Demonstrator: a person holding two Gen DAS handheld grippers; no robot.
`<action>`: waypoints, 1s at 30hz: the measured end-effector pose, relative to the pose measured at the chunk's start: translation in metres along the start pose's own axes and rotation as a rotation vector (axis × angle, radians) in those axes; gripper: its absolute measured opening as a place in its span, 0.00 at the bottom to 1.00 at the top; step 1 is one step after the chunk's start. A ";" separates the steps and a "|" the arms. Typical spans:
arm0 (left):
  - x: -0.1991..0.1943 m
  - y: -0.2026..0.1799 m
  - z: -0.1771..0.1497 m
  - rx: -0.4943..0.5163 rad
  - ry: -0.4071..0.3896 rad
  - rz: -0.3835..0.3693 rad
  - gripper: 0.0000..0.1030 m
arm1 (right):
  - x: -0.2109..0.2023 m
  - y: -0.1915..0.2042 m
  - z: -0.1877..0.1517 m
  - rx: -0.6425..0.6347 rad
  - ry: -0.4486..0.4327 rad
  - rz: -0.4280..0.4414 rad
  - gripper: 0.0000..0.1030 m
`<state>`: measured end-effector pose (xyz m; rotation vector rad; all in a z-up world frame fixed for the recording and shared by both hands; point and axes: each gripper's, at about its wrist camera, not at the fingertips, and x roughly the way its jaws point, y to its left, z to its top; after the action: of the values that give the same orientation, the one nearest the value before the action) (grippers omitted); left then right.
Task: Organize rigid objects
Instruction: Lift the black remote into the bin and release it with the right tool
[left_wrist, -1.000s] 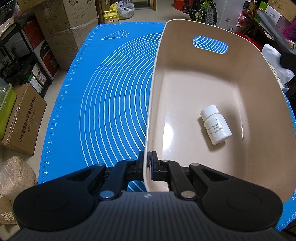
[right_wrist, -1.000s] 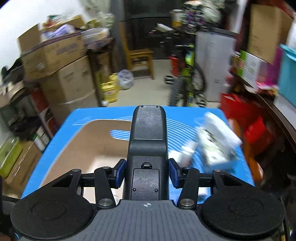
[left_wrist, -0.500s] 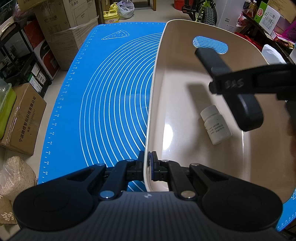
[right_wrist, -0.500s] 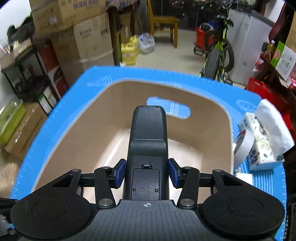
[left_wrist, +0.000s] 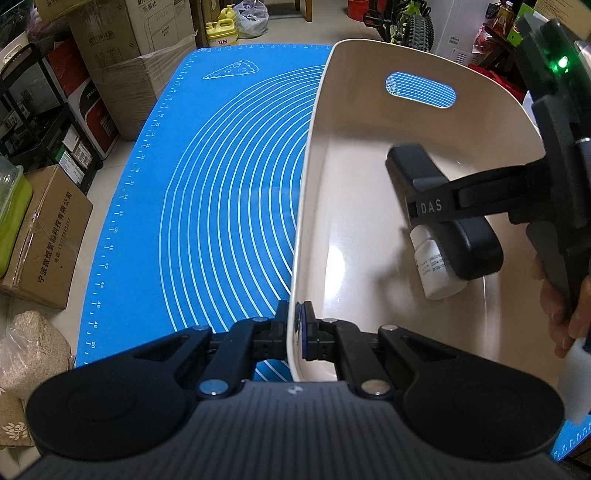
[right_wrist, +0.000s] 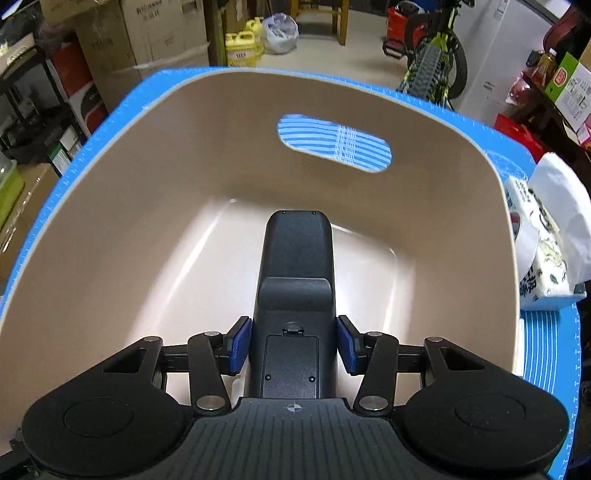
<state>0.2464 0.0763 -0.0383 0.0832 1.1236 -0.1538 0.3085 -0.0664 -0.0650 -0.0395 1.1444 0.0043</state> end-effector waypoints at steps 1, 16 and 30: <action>0.000 0.000 0.000 0.000 0.000 0.001 0.07 | 0.001 -0.001 0.000 0.008 0.005 0.001 0.53; 0.002 0.001 0.000 0.001 0.000 0.003 0.08 | -0.020 -0.008 -0.003 0.014 -0.039 -0.007 0.61; 0.003 0.001 0.001 -0.003 0.000 -0.001 0.08 | -0.116 -0.061 -0.023 0.050 -0.273 0.015 0.67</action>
<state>0.2487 0.0766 -0.0404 0.0805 1.1235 -0.1527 0.2408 -0.1265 0.0333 0.0139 0.8716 -0.0059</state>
